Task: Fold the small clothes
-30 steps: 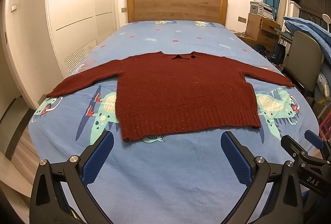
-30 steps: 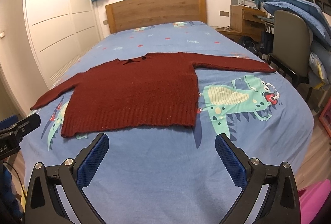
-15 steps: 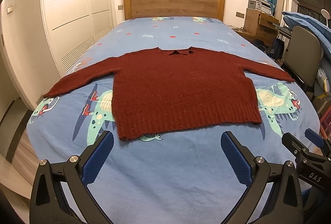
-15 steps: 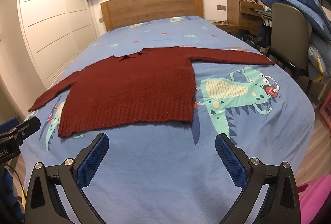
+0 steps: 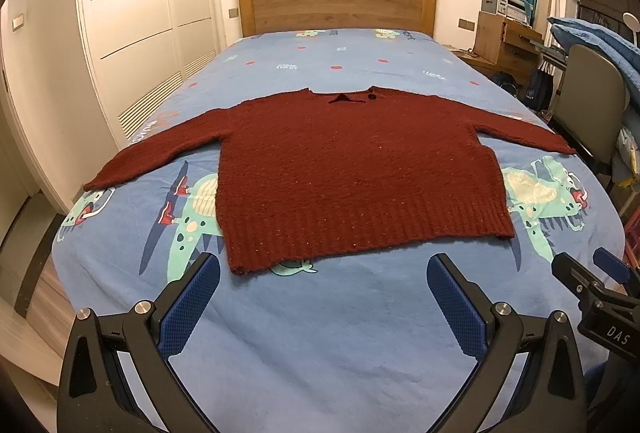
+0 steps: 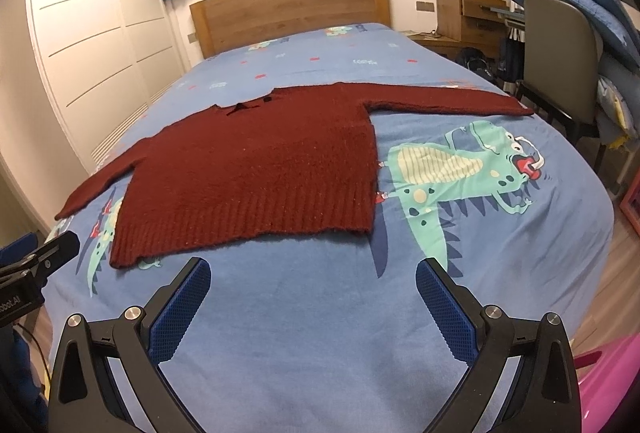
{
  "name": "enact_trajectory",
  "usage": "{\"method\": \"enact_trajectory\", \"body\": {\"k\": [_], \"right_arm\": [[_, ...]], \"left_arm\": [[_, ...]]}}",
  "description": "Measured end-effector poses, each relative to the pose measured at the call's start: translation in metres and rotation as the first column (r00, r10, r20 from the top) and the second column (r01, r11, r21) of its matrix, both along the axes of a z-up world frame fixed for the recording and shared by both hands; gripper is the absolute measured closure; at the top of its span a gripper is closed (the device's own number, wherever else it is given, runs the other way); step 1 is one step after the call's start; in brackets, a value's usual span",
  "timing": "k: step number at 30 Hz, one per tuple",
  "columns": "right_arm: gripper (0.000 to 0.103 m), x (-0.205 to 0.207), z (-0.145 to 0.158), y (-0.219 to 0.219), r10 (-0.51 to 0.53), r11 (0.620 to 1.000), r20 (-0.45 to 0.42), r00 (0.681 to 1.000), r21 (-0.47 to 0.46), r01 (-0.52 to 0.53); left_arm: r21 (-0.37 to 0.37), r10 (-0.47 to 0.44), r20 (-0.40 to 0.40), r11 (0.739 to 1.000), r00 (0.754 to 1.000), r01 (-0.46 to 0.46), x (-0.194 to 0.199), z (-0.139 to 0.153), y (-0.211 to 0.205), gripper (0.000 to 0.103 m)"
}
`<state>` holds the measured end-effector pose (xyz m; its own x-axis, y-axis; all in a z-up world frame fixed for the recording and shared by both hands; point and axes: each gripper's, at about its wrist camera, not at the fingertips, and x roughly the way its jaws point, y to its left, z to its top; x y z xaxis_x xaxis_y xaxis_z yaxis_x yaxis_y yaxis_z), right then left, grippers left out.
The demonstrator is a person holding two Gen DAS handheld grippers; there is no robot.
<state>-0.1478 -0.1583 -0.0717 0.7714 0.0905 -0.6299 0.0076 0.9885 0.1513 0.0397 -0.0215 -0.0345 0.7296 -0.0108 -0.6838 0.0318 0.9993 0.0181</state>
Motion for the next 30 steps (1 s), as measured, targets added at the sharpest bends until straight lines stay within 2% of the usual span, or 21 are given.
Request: {"method": "enact_trajectory", "body": {"k": [7, 19, 24, 30], "right_arm": [[0.000, 0.014, 0.003, -0.007, -0.010, 1.000, 0.011, 1.000, 0.026, 0.009], [0.000, 0.053, 0.006, -0.038, -0.053, 0.994, 0.007, 0.999, 0.098, 0.052], [0.000, 0.081, 0.006, -0.067, -0.095, 0.988, 0.001, 0.996, 0.126, 0.094], [0.000, 0.119, 0.001, -0.116, -0.140, 0.978, 0.001, 0.990, 0.159, 0.138]], "left_arm": [[-0.013, 0.003, -0.013, 1.000, 1.000, -0.003, 0.012, 0.002, 0.006, 0.001], [-0.030, 0.013, -0.079, 0.999, 0.997, -0.015, 0.040, 0.012, 0.024, 0.001], [-0.016, 0.050, -0.089, 0.999, 0.995, -0.052, 0.058, 0.015, 0.028, 0.001], [-0.054, 0.108, -0.129, 0.992, 0.986, -0.116, 0.087, 0.014, 0.036, 0.001]]}}
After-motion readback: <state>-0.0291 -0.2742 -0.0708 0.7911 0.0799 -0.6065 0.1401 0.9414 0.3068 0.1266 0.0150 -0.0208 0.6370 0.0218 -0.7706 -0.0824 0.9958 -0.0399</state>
